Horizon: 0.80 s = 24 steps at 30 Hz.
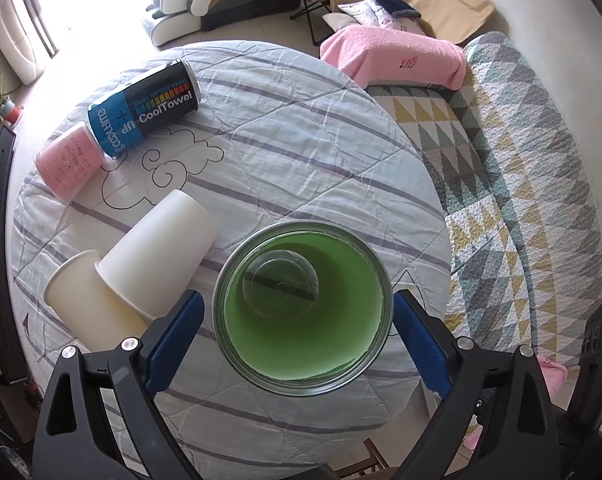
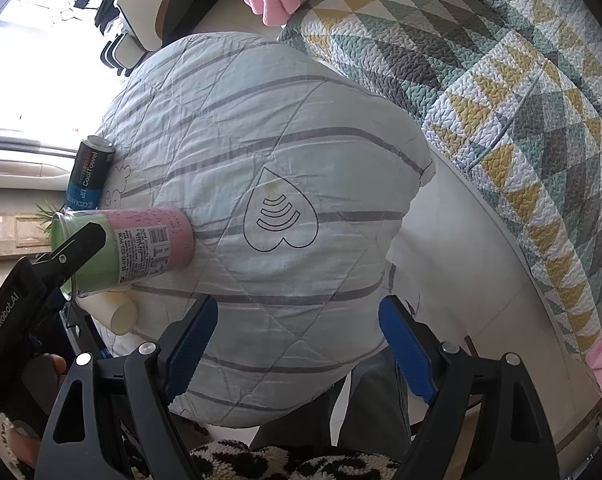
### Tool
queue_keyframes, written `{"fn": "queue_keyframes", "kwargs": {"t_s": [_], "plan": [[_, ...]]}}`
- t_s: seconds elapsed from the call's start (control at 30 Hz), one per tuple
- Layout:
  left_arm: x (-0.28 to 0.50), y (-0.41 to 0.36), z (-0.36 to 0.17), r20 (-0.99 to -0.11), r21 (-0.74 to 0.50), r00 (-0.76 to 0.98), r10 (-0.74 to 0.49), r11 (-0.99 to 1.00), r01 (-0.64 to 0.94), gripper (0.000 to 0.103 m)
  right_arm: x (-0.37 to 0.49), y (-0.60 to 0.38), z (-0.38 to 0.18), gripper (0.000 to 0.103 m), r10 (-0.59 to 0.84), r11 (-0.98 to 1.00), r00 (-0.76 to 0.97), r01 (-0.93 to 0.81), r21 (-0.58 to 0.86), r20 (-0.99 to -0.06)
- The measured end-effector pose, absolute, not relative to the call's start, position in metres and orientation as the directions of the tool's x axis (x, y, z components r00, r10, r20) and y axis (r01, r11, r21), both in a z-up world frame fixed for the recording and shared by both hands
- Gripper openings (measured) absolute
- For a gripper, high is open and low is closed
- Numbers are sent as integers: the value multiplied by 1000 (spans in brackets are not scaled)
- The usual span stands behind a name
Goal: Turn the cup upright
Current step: 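Lower the upright jar onto the table with the right gripper, then open the right gripper and withdraw it from the jar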
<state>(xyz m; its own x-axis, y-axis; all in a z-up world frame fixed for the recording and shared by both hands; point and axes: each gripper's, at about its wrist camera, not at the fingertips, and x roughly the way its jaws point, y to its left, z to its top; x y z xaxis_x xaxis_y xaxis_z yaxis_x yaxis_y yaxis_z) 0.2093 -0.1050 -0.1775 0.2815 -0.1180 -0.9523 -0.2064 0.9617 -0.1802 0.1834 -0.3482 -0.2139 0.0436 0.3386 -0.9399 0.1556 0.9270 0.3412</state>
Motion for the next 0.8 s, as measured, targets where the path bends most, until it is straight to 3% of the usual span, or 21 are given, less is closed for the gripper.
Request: {"fn": "queue_keyframes", "kwargs": {"t_s": [0.8], "plan": [[152, -105, -110, -914, -167, 400, -64, 960, -226, 97, 152, -343, -156, 85, 363, 928, 137, 39, 372, -921]]}}
